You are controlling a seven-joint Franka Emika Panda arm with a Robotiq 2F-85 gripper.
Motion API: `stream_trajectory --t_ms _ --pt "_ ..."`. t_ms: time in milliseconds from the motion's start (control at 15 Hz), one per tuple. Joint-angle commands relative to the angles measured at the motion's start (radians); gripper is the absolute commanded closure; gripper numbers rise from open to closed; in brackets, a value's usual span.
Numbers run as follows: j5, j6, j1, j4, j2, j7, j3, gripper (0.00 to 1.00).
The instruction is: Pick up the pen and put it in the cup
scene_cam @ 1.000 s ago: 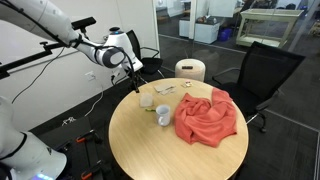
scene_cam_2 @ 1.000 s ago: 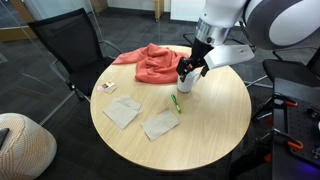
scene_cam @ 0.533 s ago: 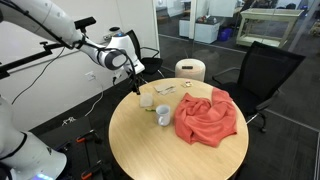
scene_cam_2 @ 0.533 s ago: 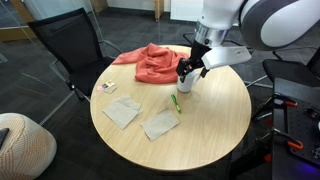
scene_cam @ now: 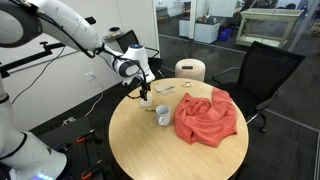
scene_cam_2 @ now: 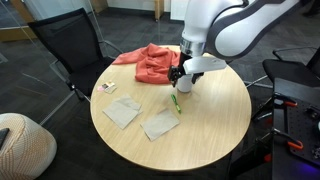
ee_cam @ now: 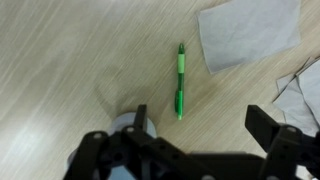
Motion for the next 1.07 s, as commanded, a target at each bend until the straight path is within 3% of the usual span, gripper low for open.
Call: stream_trajectory --t_ms 0,400,1000 --pt "0.049 -0.035 0.021 0.123 0.116 -0.023 -0.029 0.0" --pt "0.035 -0.043 0.065 0.243 0.258 0.016 -0.088 0.0" --pt "0.04 -0.065 0.09 0.381 0.408 0.009 -0.123 0.0"
